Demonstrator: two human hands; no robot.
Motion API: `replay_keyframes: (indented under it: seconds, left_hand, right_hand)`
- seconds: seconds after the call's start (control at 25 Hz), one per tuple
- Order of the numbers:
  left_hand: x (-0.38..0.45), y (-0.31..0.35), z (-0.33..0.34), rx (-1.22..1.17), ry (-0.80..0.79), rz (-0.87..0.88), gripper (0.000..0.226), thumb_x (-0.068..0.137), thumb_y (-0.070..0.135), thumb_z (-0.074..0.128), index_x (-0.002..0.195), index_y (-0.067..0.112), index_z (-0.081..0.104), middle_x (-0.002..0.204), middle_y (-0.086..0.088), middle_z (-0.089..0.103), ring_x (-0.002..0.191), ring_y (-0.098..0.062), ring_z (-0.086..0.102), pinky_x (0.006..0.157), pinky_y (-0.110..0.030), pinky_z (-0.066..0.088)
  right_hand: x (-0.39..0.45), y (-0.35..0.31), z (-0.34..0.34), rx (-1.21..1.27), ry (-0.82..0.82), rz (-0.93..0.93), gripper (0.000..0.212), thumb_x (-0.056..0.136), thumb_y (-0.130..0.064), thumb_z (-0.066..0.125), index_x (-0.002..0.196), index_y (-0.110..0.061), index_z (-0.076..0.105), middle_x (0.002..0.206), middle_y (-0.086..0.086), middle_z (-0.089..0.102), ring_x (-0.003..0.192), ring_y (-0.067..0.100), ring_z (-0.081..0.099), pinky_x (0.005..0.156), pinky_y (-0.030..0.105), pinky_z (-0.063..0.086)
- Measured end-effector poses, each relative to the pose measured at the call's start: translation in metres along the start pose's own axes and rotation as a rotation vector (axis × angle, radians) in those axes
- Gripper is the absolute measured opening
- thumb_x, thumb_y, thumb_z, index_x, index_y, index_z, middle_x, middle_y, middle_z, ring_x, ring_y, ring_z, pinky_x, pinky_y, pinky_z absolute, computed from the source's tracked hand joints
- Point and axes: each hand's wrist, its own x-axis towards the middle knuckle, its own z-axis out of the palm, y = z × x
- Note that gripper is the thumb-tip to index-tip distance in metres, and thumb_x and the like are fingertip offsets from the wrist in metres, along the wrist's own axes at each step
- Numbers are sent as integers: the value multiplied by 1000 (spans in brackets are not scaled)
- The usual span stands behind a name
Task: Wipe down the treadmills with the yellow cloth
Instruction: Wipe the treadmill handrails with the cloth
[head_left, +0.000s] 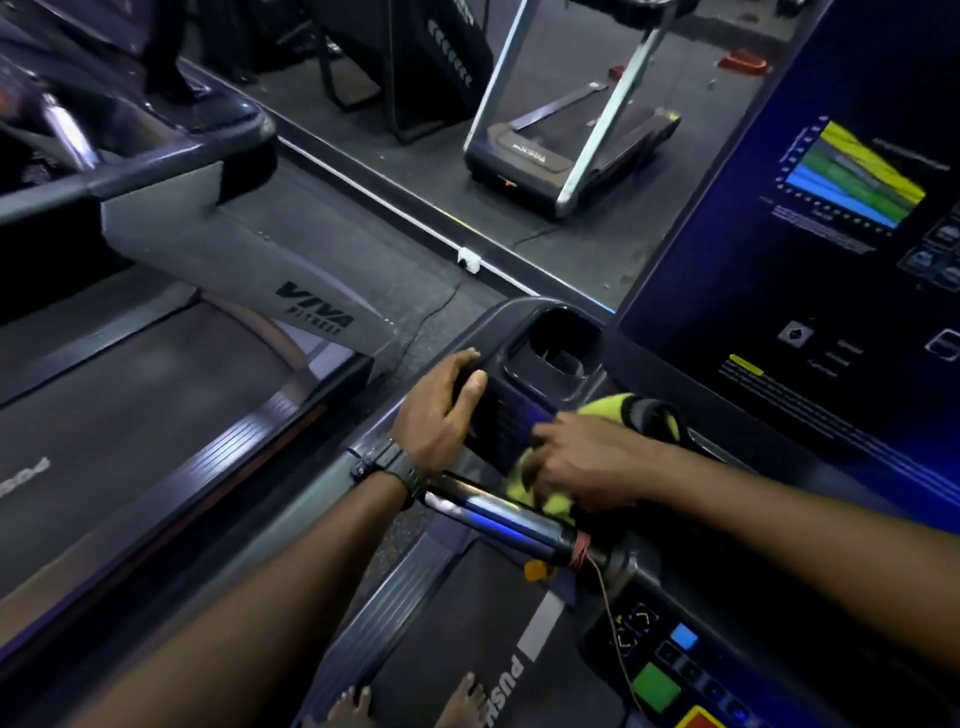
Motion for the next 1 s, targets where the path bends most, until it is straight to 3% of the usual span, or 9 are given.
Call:
replay_keyframes:
  seconds: [0.08,0.2,0.36,0.44,0.56,0.68,0.76,0.88,1.0]
  left_hand:
    - [2,2,-3,-50,42,-19,63,92,57,31,131,15,56,128,-2,63,117,-12,57,100,-38,45]
    - [3,-2,-4,-114,80,-16,62,93,56,31,128,12,58,120,-5,66,111,-16,61,96,-41,48]
    - [4,-1,-12,-140,91,-74,60,94,56,29,128,16,58,120,-1,65,112,-12,60,98,-40,47]
    - [6,-4,-12,-174,102,-112,60,94,58,27,126,19,58,119,1,64,112,-11,59,100,-41,46]
    - [6,-2,-12,-247,112,-147,58,91,70,29,119,31,61,119,0,66,114,-16,60,102,-47,45]
    - [4,-6,-13,-357,144,-225,59,86,79,31,113,38,64,120,3,66,117,-15,60,104,-46,44]
    - [7,-12,-14,-434,197,-281,62,86,79,34,114,34,67,125,0,65,122,-18,57,108,-49,40]
    - [17,-5,-15,-398,233,-406,66,83,80,34,107,29,67,114,5,68,113,-12,60,107,-45,41]
    - [25,-2,-14,-272,235,-460,66,90,73,31,118,20,58,115,-2,65,103,-18,59,95,-38,45]
  right_hand:
    - [12,8,-15,27,-10,100,29,72,-28,58,100,-31,67,103,-11,62,98,23,55,69,37,48]
    - [49,5,-27,119,174,435,33,76,-33,63,109,-33,67,112,-10,60,101,24,52,72,37,40]
    - [7,-5,-1,130,77,90,35,73,-29,59,107,-38,66,110,-16,62,99,21,51,70,34,38]
    - [9,-1,-2,169,94,198,47,71,-25,61,116,-41,63,115,-16,58,102,21,50,73,35,43]
    - [40,-4,-10,264,362,579,53,69,-26,70,120,-41,60,120,-11,58,99,24,52,74,36,42]
    - [32,-15,17,216,421,284,41,72,-30,61,111,-41,65,116,-14,62,95,23,53,73,34,43]
    - [29,-5,16,364,593,491,48,68,-22,60,113,-36,67,115,-8,63,92,25,54,75,38,49]
    - [77,26,-20,830,766,1209,54,78,-12,61,129,-29,62,125,1,61,103,31,53,90,37,45]
    - [123,12,-36,722,750,991,47,79,-14,65,125,-22,63,124,5,64,105,32,56,93,37,49]
